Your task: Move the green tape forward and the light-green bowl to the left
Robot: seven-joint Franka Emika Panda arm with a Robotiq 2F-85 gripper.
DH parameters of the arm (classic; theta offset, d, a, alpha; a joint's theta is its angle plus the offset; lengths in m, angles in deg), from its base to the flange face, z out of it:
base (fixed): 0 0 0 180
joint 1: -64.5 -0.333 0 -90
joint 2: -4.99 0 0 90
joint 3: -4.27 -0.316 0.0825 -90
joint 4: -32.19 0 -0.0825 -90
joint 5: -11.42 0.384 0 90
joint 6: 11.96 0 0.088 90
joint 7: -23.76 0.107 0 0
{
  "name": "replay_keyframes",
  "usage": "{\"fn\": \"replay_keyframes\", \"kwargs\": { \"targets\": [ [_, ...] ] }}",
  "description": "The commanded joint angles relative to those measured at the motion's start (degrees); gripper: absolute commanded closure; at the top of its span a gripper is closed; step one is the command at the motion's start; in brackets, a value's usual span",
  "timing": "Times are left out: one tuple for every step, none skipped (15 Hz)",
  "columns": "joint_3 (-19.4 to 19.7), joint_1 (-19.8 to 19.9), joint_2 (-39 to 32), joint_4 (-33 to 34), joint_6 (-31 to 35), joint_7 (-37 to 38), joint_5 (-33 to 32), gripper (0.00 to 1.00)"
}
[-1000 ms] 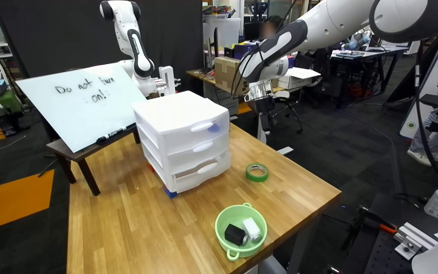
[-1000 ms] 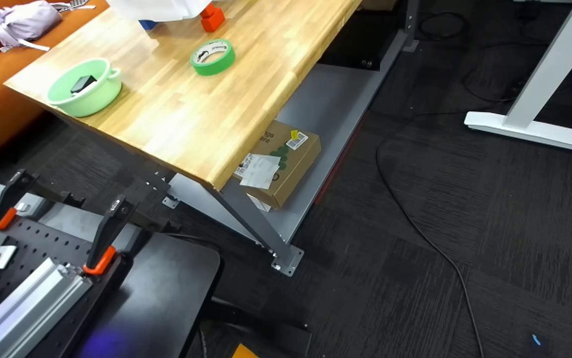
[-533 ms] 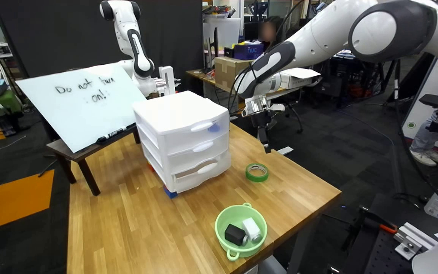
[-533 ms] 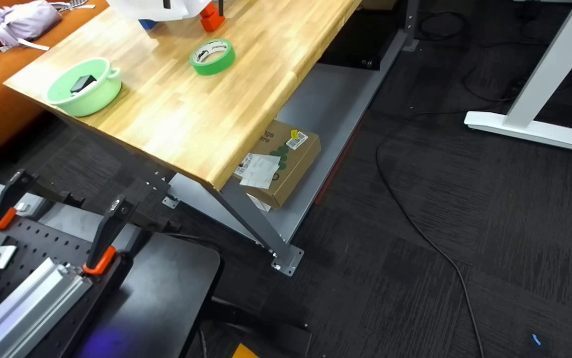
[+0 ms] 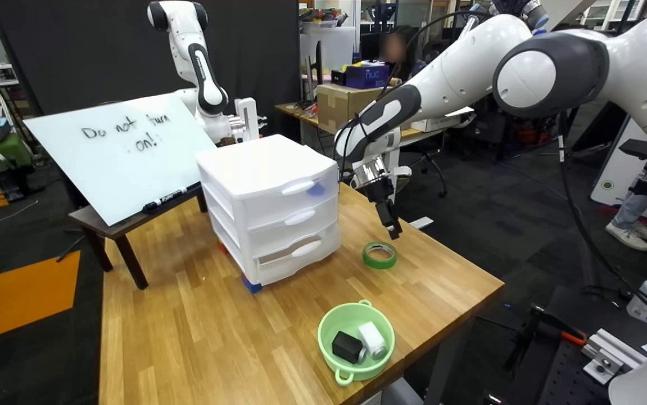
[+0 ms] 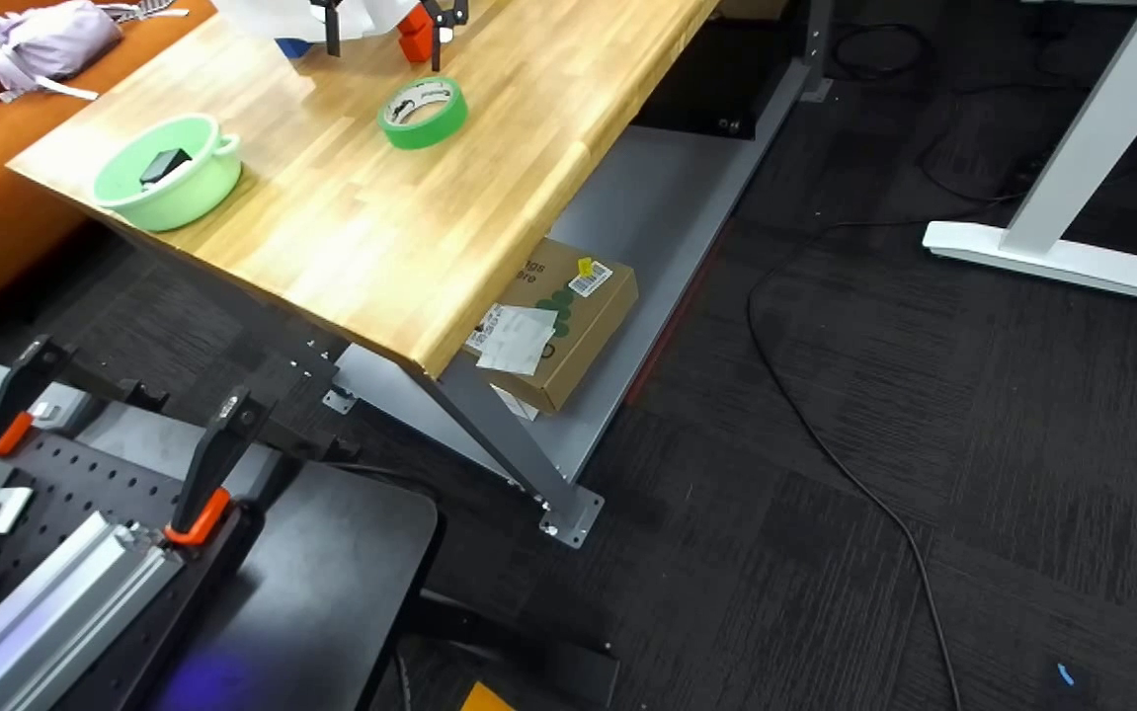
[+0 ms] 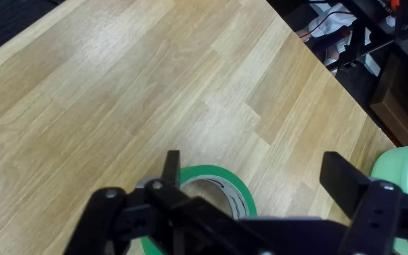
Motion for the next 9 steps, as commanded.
{"fn": "replay_keyframes", "kwargs": {
  "targets": [
    [-0.96,0.75,-0.17,0.21,-0.14,0.39,-0.65,0.00],
    [-0.95,0.79,-0.19,0.20,-0.14,0.39,-0.65,0.00],
    [-0.95,0.80,-0.19,0.20,-0.14,0.39,-0.65,0.00],
    [-0.96,0.80,-0.20,0.20,-0.14,0.39,-0.64,0.00],
    [-0.71,0.74,0.42,-0.57,0.89,0.74,-0.86,0.00],
    [-0.46,0.60,0.63,-0.86,1.55,1.25,-1.13,0.00],
    [-0.08,0.33,0.99,-1.40,2.65,2.21,-1.60,0.00],
    [0.13,0.18,1.15,-1.77,3.70,3.17,-2.07,0.00],
    [0.15,0.18,1.15,-2.00,4.86,3.78,-2.52,0.00]
  ]
}}
